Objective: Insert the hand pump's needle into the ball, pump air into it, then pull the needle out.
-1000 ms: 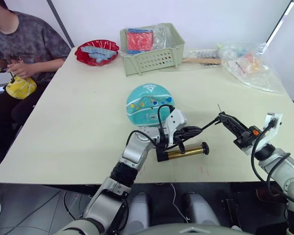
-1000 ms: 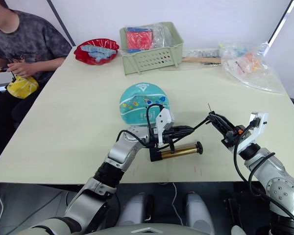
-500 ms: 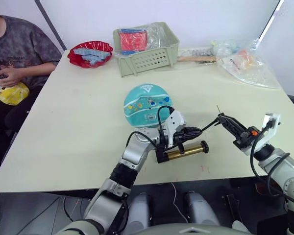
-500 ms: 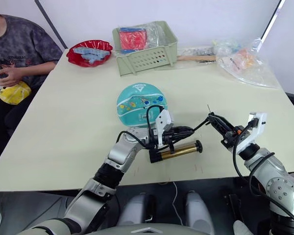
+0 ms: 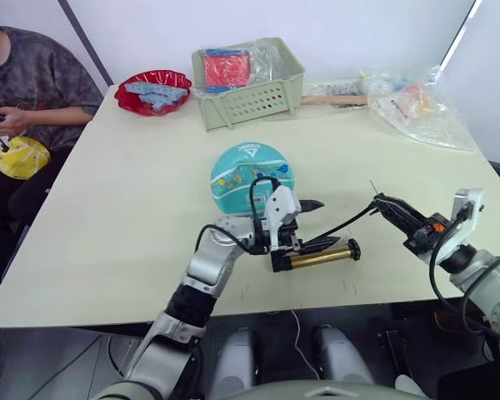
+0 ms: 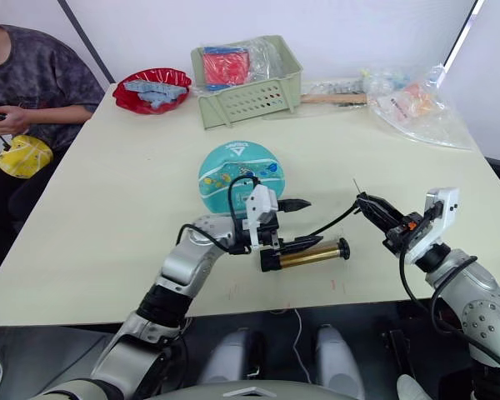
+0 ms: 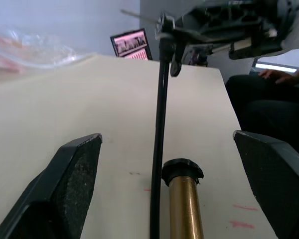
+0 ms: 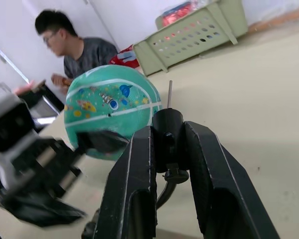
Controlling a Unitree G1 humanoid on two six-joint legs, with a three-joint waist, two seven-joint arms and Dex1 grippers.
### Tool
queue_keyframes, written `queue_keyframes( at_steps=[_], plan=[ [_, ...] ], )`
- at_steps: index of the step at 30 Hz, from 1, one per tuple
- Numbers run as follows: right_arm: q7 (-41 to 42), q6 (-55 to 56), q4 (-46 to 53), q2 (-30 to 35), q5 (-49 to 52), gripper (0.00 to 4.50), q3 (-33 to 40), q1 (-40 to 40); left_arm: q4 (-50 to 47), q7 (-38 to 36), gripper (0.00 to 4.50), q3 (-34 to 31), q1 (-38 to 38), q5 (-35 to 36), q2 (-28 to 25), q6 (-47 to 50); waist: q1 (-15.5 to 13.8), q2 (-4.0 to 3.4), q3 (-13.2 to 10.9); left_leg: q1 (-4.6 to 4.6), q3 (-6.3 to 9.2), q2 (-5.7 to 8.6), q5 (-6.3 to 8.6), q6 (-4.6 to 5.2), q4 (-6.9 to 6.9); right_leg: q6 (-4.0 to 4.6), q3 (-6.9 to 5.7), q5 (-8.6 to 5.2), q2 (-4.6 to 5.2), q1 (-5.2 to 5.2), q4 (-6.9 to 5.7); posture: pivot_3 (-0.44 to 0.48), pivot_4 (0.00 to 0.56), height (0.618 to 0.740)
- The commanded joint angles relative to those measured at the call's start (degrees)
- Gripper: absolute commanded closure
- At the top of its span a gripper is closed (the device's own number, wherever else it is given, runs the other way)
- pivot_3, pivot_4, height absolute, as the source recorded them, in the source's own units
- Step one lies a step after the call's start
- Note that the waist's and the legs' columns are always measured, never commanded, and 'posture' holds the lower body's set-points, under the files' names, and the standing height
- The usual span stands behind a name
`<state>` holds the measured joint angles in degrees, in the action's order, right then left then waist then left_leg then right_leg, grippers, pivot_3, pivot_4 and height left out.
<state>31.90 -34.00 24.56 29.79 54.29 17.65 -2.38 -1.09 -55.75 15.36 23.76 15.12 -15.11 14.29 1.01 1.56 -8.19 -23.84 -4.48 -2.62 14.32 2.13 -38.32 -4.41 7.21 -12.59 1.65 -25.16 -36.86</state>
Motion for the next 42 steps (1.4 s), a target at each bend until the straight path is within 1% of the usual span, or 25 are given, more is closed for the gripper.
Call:
queue_keyframes(
  at_steps=[1, 4, 7, 11, 13, 17, 23, 25, 31, 34, 39, 42],
  plan=[
    [7.0, 5.5, 0.5, 1.9, -3.4, 4.17, 0.8, -0.7, -7.3, 0.1, 0.04, -2.9, -1.9, 2.7, -2.5, 1.0, 0.0, 0.00, 0.0, 0.00, 0.00, 0.00, 0.00, 0.00, 0.00, 0.00, -0.05, 0.00, 0.00, 0.02, 0.00, 0.000, 0.150, 0.738],
    [12.9, 10.9, 0.0, 3.7, -8.6, 4.17, 0.0, -1.8, -10.3, 1.4, 0.04, -5.3, -3.2, 3.5, -4.8, 1.8, 0.0, 0.00, 0.0, 0.00, 0.08, 0.00, 0.00, 0.00, 0.00, 0.01, -0.16, -0.01, 0.00, 0.06, 0.00, 0.000, 0.150, 0.738],
    [16.3, 14.6, -0.9, 4.2, -11.2, 4.17, -0.1, -2.3, -12.2, 3.1, 0.04, -8.0, -4.0, 3.8, -7.0, 1.9, -0.1, 0.00, 0.0, 0.01, 0.21, 0.00, 0.00, 0.00, -0.01, 0.01, -0.31, -0.01, 0.00, 0.13, 0.00, 0.000, 0.150, 0.738],
    [21.3, 20.5, -2.7, 5.5, -16.5, 4.17, -0.9, -2.9, -13.3, 6.0, 0.04, -13.9, -3.7, 4.4, -10.5, 2.2, -0.2, 0.01, 0.0, 0.02, 0.30, 0.00, 0.00, 0.00, -0.03, 0.02, -0.42, -0.01, 0.01, 0.21, 0.00, 0.000, 0.150, 0.738],
    [22.6, 23.1, -3.8, 5.6, -18.3, 4.17, -1.1, -2.6, -12.8, 7.5, 0.04, -17.4, -2.9, 4.5, -12.6, 2.3, -0.2, 0.01, 0.0, 0.03, 0.33, 0.00, 0.00, 0.00, -0.03, 0.02, -0.45, -0.01, 0.00, 0.22, 0.00, 0.000, 0.150, 0.738],
    [24.8, 26.6, -5.8, 5.7, -20.6, 4.17, -1.4, -2.1, -11.0, 9.1, 0.04, -22.2, -1.0, 4.7, -16.1, 2.6, -0.3, 0.05, 0.0, 0.03, 0.37, -0.01, -0.01, -0.01, -0.03, 0.02, -0.54, -0.01, 0.01, 0.26, 0.00, 0.000, 0.150, 0.738],
    [25.9, 29.4, -8.3, 4.8, -21.4, 4.17, -1.4, -0.7, -7.5, 10.7, 0.04, -25.4, 2.4, 5.2, -19.6, 3.8, -0.3, 0.06, 0.0, 0.06, 0.46, -0.01, -0.01, -0.02, -0.06, 0.03, -0.68, -0.01, 0.02, 0.35, 0.00, 0.000, 0.150, 0.738],
    [26.1, 30.0, -8.8, 4.5, -21.6, 4.17, -1.6, -0.7, -6.2, 11.7, 0.04, -26.4, 3.6, 5.8, -19.6, 4.5, -0.3, 0.08, -0.1, 0.06, 0.47, -0.01, -0.01, -0.02, -0.06, 0.03, -0.69, -0.01, 0.02, 0.36, 0.00, 0.000, 0.150, 0.738],
    [25.7, 31.2, -9.1, 3.3, -22.1, 4.17, -2.1, -0.6, -2.0, 10.7, 0.04, -24.3, 5.4, 3.9, -21.8, 5.1, -0.3, 0.08, -0.1, 0.06, 0.44, -0.01, -0.01, -0.02, -0.06, 0.01, -0.68, 0.00, 0.03, 0.37, -0.01, 0.000, 0.150, 0.738],
    [25.5, 31.6, -9.0, 2.9, -22.3, 4.17, -2.3, -0.8, -0.6, 9.5, 0.04, -23.1, 6.5, 4.2, -22.4, 6.8, -0.3, 0.10, -0.1, 0.06, 0.45, -0.01, -0.01, -0.02, -0.07, 0.03, -0.69, -0.01, 0.03, 0.37, -0.01, 0.000, 0.150, 0.738],
    [25.6, 32.3, -9.0, 2.8, -22.2, 4.17, -2.2, -1.8, 3.9, 5.4, 0.04, -19.3, 8.6, 3.9, -24.6, 11.2, -0.3, 0.10, -0.1, 0.06, 0.45, -0.01, -0.01, -0.02, -0.07, 0.03, -0.70, -0.01, 0.03, 0.37, -0.02, 0.000, 0.150, 0.738],
    [25.4, 31.5, -7.8, 3.1, -21.7, 4.17, -2.4, -2.1, 5.7, 4.6, 0.04, -17.8, 9.5, 2.8, -25.1, 11.2, -0.2, 0.10, -0.1, 0.06, 0.47, -0.01, -0.01, -0.02, -0.07, 0.03, -0.72, -0.01, 0.02, 0.37, -0.02, 0.000, 0.150, 0.738]
  ],
)
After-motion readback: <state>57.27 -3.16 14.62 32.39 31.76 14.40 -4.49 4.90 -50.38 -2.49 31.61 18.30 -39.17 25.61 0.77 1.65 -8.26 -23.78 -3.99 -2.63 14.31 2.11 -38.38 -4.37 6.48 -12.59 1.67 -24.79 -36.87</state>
